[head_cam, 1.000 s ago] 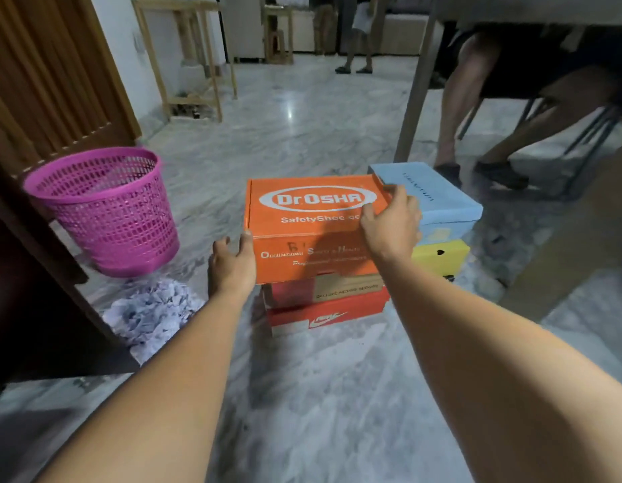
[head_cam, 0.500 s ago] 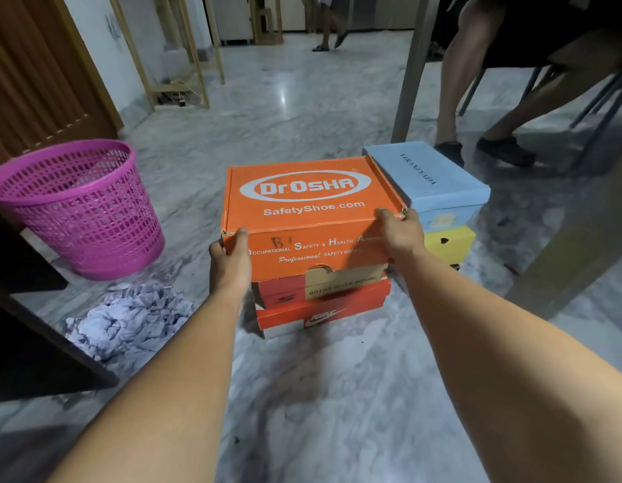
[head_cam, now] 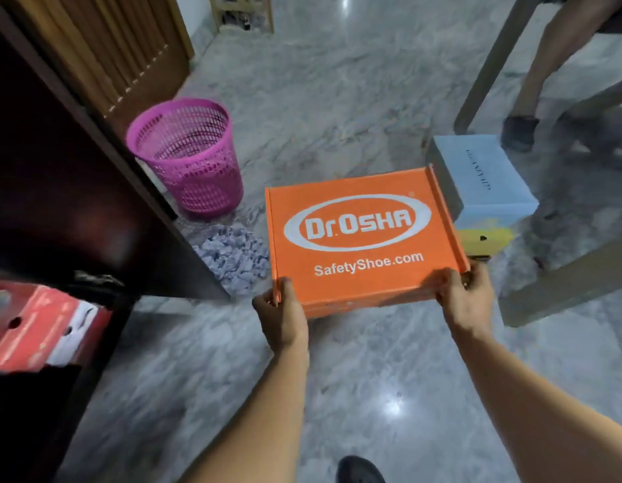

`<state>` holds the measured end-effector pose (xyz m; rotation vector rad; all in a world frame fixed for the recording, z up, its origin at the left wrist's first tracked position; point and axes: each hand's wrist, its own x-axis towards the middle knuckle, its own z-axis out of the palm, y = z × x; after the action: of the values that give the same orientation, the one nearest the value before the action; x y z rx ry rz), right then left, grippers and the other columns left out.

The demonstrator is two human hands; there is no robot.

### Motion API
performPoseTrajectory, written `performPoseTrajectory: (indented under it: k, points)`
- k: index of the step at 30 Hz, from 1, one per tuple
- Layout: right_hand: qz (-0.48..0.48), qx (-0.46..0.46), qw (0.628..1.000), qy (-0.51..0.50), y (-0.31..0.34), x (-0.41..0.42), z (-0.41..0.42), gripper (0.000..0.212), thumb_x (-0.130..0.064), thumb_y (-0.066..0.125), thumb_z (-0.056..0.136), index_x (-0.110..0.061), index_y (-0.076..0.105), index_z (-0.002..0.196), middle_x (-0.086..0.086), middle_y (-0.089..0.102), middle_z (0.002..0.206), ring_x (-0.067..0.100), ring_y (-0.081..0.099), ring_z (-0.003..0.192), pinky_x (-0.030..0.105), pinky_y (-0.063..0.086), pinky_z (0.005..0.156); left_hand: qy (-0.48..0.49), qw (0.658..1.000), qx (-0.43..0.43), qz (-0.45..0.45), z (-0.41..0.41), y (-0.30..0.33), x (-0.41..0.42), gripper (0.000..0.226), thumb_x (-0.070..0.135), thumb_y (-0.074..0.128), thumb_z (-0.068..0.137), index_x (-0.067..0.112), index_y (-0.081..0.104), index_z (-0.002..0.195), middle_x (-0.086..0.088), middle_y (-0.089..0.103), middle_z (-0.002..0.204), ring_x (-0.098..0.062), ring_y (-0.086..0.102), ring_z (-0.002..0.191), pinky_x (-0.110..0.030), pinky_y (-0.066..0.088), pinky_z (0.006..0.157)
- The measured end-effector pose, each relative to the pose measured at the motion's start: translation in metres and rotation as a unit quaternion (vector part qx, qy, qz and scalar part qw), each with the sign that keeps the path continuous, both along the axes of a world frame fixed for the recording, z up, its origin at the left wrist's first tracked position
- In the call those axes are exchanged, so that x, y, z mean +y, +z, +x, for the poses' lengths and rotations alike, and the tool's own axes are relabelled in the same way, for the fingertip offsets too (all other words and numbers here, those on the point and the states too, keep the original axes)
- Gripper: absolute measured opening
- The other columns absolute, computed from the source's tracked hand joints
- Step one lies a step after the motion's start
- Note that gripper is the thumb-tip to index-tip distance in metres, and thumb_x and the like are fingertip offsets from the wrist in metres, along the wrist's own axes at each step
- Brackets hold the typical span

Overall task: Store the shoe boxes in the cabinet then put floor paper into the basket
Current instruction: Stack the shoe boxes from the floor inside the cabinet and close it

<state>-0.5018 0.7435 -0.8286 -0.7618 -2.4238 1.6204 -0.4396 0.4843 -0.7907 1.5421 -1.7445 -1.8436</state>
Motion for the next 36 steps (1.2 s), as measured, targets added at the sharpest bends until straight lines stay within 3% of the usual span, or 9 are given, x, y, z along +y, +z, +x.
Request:
performPoseTrajectory:
  k: [8,11,13,16,22,24,26,31,36]
  points:
    - [-0.003,-0.131,0.966,0.222,0.158,-0.144,0.171,0.027,-0.032,0.060,0.090,-0.024,0.055,0.116,0.023,0.071,0.100,0.032,0.062,0.069,0.035,0.049,0.059,0.265,0.959,-0.092,0.028,0.218,0.152,-0.100,0.056,0.061,0.066,0.085,0.006,0.060,0.092,-0.012,0.068,0.085,-0.030,0.065,0.080,-0.041,0.051,0.066]
    - [-0.003,-0.092,0.948,0.306,0.210,-0.224,0.194,0.046,-0.046,0.053,0.075,-0.025,0.059,0.115,0.022,0.071,0.098,0.032,0.062,0.068,0.021,0.045,0.053,0.355,0.932,-0.076,-0.008,0.273,0.203,-0.155,0.032,0.037,0.071,0.091,0.007,0.061,0.085,-0.014,0.068,0.092,-0.030,0.065,0.084,-0.036,0.044,0.064]
    - [-0.024,-0.069,0.931,0.359,0.245,-0.285,0.205,0.050,-0.043,0.051,0.077,-0.020,0.060,0.121,0.015,0.070,0.101,0.030,0.059,0.074,0.032,0.048,0.062,0.415,0.906,-0.074,-0.038,0.305,0.235,-0.196,0.019,0.026,0.070,0.092,0.012,0.058,0.092,-0.010,0.061,0.098,-0.031,0.061,0.096,-0.034,0.038,0.076]
    - [-0.031,-0.047,0.905,0.421,0.277,-0.365,0.209,0.041,-0.044,0.047,0.083,-0.025,0.056,0.118,0.005,0.067,0.103,0.027,0.059,0.087,0.039,0.042,0.076,0.475,0.877,-0.050,-0.062,0.333,0.260,-0.247,0.039,0.032,0.071,0.092,0.002,0.060,0.115,-0.016,0.065,0.107,-0.034,0.062,0.103,-0.036,0.040,0.081]
    - [-0.038,-0.020,0.826,0.563,0.275,-0.515,0.187,0.032,-0.030,0.060,0.099,-0.025,0.059,0.130,0.000,0.066,0.102,0.023,0.060,0.092,0.034,0.042,0.081,0.540,0.833,-0.011,-0.121,0.360,0.251,-0.345,0.043,0.052,0.072,0.083,0.021,0.052,0.107,-0.012,0.061,0.112,-0.033,0.062,0.105,-0.047,0.049,0.092]
    - [-0.050,-0.008,0.800,0.597,0.269,-0.561,0.185,0.035,-0.040,0.059,0.094,-0.031,0.060,0.127,-0.003,0.065,0.102,0.021,0.061,0.094,0.032,0.042,0.081,0.551,0.823,-0.058,-0.128,0.367,0.233,-0.375,0.078,0.076,0.060,0.075,0.011,0.056,0.118,-0.020,0.055,0.131,-0.040,0.053,0.122,-0.054,0.043,0.103]
    - [-0.069,-0.004,0.773,0.631,0.258,-0.604,0.181,0.033,-0.033,0.061,0.101,-0.029,0.059,0.133,-0.002,0.067,0.111,0.022,0.064,0.104,0.028,0.040,0.083,0.566,0.811,-0.083,-0.120,0.367,0.225,-0.400,0.080,0.062,0.060,0.084,0.001,0.050,0.136,-0.025,0.043,0.145,-0.040,0.038,0.137,-0.049,0.030,0.112]
    - [-0.020,-0.032,0.700,0.713,0.230,-0.683,0.166,0.041,-0.032,0.051,0.108,-0.018,0.043,0.146,0.007,0.062,0.132,0.018,0.054,0.103,0.025,0.038,0.074,0.577,0.801,-0.068,-0.145,0.360,0.194,-0.434,0.087,0.072,0.050,0.063,0.002,0.057,0.115,-0.024,0.064,0.116,-0.040,0.062,0.106,-0.050,0.051,0.090]
    - [-0.075,-0.060,0.696,0.711,0.211,-0.726,0.166,0.049,-0.053,0.057,0.096,-0.027,0.044,0.135,-0.007,0.068,0.118,0.030,0.066,0.115,0.057,0.054,0.098,0.636,0.767,-0.043,-0.073,0.346,0.193,-0.455,0.083,0.072,0.061,0.078,0.000,0.060,0.119,-0.014,0.065,0.107,-0.030,0.063,0.097,-0.043,0.047,0.080]
